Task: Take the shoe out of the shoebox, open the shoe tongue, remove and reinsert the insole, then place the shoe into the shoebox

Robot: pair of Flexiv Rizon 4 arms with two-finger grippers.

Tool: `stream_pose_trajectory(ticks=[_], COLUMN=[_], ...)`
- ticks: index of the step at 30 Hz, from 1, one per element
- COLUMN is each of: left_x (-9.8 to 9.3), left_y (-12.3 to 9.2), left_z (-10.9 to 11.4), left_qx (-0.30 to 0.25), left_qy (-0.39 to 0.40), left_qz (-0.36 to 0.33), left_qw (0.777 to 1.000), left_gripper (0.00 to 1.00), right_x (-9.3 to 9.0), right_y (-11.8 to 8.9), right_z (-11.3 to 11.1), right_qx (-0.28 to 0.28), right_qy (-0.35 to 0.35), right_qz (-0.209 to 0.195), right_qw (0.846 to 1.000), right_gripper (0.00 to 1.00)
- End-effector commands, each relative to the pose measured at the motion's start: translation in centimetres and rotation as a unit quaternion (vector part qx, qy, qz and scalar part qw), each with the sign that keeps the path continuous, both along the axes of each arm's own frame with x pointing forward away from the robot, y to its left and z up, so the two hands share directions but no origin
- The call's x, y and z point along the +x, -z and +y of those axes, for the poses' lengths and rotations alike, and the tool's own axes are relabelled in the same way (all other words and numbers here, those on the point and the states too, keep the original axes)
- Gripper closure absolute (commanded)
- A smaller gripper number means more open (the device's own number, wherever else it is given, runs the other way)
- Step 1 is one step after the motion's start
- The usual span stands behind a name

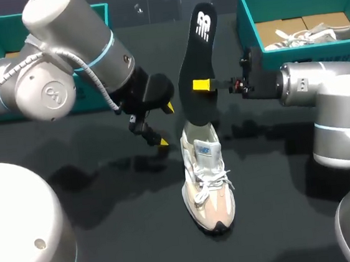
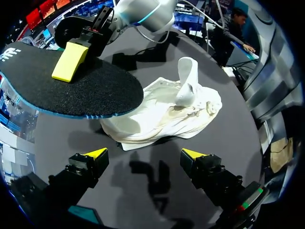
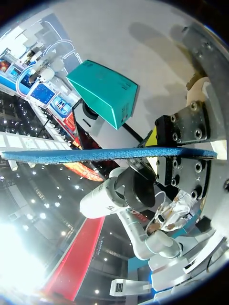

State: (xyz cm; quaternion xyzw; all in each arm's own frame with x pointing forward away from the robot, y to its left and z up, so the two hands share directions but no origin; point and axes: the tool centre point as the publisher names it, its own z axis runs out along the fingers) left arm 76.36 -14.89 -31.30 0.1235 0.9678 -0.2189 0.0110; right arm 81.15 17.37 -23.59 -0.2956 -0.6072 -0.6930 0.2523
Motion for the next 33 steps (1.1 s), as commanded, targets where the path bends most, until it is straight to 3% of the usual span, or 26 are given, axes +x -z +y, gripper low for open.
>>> stream_pose_trajectory(ticks=[1,33], left_x=[0.2,0.9], left_y=[0.1,4.3], left_z=[-0.3,-1.9], left_qx=[0.002,-0.005], left_qy=[0.001,-0.007], left_qz=[0.001,0.021], left_qw=[1.000,1.000], left_gripper=[0.00,0.00], right_x=[-0.1,-0.5], right_y=[0.0,3.0], right_z=[0.2,0.8], right_qx=[-0.002,-0.006], right_qy=[0.002,0.000], right_qz=[0.000,-0.040], right_qw=[1.000,0.999], right_gripper=[1.00,1.00])
